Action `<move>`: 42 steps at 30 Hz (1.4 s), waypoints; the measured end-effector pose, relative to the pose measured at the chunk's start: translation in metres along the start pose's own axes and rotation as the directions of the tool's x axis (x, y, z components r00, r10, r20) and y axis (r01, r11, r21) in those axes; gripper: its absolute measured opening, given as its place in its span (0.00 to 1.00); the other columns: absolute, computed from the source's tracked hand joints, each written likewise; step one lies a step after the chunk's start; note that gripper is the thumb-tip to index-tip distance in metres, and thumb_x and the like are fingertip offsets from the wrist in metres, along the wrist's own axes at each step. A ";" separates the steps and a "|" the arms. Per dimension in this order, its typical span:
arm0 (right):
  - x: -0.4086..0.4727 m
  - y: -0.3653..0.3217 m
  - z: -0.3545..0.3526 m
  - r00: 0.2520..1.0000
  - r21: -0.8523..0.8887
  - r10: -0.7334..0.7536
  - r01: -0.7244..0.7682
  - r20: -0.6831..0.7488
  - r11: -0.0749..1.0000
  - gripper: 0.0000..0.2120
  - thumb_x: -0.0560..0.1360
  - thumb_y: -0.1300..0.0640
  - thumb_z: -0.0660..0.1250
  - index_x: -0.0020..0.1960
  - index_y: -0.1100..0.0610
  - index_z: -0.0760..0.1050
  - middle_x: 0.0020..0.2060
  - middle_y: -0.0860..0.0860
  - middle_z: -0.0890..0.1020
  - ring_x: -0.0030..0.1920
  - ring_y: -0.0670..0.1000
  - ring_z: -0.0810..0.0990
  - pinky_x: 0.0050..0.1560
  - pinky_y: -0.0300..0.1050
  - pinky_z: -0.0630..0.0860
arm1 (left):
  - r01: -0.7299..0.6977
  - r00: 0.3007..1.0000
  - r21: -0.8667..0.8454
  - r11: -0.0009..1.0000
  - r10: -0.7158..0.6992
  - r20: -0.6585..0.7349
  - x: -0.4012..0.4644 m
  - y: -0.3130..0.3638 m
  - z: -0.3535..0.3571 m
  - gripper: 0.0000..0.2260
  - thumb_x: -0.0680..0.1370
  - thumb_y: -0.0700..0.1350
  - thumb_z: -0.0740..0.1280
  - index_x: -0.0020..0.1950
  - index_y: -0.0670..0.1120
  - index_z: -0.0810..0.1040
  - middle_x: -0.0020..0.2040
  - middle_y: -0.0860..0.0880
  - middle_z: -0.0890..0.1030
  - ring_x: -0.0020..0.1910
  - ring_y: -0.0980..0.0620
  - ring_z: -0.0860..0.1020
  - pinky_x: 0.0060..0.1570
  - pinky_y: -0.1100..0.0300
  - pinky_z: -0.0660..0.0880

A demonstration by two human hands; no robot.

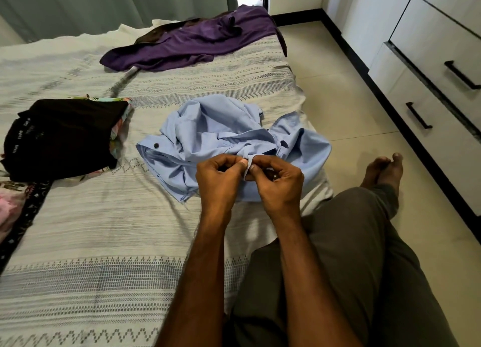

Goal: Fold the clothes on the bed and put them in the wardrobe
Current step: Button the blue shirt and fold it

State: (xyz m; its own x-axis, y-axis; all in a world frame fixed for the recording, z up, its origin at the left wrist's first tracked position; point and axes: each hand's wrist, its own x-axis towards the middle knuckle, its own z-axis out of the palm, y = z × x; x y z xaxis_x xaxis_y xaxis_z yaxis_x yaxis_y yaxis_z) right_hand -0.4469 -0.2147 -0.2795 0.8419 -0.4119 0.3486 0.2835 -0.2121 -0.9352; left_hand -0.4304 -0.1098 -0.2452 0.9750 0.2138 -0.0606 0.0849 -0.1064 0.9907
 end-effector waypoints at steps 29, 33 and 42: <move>0.002 -0.002 0.002 0.993 0.153 0.112 -0.116 0.038 0.981 0.12 0.72 0.68 0.75 0.48 0.51 0.83 0.41 0.44 0.86 0.45 0.46 0.85 0.49 0.39 0.80 | -0.148 0.988 0.239 0.960 0.155 -0.012 0.002 -0.010 0.017 0.13 0.82 0.43 0.65 0.38 0.42 0.77 0.32 0.49 0.77 0.33 0.54 0.74 0.38 0.55 0.71; 0.002 0.001 0.003 0.993 0.137 0.103 -0.109 0.049 0.985 0.12 0.73 0.67 0.75 0.50 0.51 0.83 0.43 0.46 0.86 0.47 0.46 0.85 0.51 0.41 0.81 | -0.174 0.982 0.280 0.944 0.188 -0.023 0.004 -0.010 0.019 0.13 0.82 0.41 0.65 0.38 0.44 0.76 0.32 0.52 0.76 0.32 0.61 0.73 0.34 0.63 0.69; 0.002 -0.007 0.004 0.970 0.216 0.237 -0.241 0.048 0.946 0.11 0.74 0.68 0.74 0.47 0.51 0.83 0.41 0.46 0.86 0.44 0.45 0.85 0.48 0.40 0.81 | -0.183 0.983 0.198 0.963 0.174 0.061 0.006 -0.014 0.018 0.15 0.82 0.47 0.61 0.38 0.42 0.73 0.31 0.51 0.74 0.32 0.55 0.71 0.36 0.54 0.70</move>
State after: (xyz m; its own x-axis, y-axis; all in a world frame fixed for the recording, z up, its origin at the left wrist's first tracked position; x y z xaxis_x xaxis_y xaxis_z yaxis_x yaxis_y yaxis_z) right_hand -0.4452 -0.2111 -0.2723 0.9063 -0.4071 0.1140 0.1642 0.0905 -0.9823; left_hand -0.4218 -0.1244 -0.2616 0.9856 0.1324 0.1052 -0.0557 -0.3337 0.9410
